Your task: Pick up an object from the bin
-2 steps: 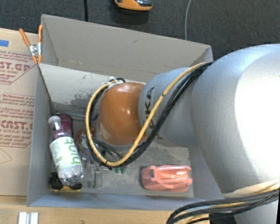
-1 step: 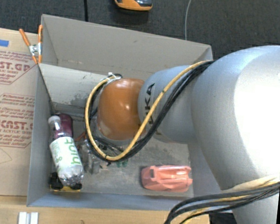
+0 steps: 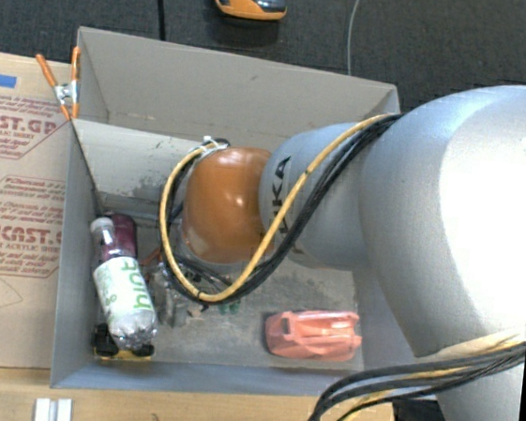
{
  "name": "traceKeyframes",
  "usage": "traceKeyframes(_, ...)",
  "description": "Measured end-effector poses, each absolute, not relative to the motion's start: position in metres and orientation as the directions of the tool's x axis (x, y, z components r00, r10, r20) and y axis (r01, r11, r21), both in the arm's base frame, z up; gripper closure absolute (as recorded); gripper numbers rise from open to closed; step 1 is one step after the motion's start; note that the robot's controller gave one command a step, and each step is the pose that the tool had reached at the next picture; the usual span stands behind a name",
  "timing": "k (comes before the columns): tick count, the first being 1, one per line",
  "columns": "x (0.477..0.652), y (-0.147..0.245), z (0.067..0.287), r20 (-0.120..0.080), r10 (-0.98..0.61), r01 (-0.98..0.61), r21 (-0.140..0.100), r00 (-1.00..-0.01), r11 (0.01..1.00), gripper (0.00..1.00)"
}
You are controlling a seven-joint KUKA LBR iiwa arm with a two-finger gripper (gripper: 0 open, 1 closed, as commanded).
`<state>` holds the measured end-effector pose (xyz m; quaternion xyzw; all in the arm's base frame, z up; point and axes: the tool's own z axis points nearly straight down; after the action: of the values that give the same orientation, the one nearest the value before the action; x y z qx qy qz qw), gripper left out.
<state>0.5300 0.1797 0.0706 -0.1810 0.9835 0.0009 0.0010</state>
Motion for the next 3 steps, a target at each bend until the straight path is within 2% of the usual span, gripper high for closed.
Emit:
traceKeyframes(1, 0.529, 0.179, 0.074, 0.001, -0.357, -0.357, 0.002, -0.934, 0.934, 1.00)
traceKeyframes(2, 0.527, 0.179, 0.093, 0.008, -0.356, -0.356, 0.001, -0.934, 0.934, 1.00)
traceKeyframes(3, 0.529, 0.180, 0.112, -0.001, -0.357, -0.357, 0.000, -0.934, 0.934, 1.00)
